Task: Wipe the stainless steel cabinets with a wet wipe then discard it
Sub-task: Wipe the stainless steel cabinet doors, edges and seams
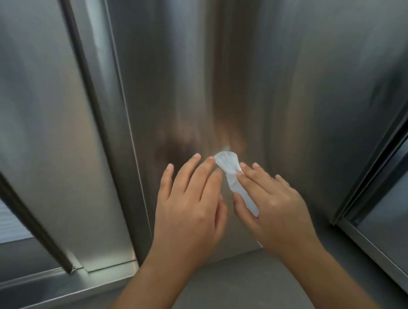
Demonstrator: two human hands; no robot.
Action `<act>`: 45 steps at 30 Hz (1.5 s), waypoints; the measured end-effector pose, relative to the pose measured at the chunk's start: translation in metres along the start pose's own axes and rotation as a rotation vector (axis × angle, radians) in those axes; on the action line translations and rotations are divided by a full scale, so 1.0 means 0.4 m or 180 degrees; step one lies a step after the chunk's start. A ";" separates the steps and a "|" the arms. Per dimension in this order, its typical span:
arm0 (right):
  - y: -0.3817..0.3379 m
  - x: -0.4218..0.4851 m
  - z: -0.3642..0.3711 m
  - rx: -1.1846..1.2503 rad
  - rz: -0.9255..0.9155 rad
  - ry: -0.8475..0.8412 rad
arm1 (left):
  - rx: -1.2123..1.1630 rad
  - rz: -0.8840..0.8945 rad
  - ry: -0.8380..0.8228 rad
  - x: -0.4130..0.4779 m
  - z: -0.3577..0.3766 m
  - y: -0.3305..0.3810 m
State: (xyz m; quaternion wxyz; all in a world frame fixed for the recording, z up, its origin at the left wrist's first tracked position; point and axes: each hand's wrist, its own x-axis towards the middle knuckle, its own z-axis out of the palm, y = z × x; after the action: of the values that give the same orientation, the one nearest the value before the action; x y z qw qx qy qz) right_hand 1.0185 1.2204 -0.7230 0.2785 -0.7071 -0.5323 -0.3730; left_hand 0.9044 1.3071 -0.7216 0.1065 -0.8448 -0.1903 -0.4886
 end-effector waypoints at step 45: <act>0.471 0.738 -1.255 -0.0501 0.0987 -0.0535 | -0.0793 -0.0232 -0.1246 1.173 -0.647 0.671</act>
State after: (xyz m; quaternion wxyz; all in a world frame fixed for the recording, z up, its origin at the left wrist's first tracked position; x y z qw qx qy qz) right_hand 1.1293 0.9318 -0.1946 0.2311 -0.8289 -0.4075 -0.3058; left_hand 1.0267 1.0717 -0.1841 -0.0553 -0.9226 -0.1759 -0.3387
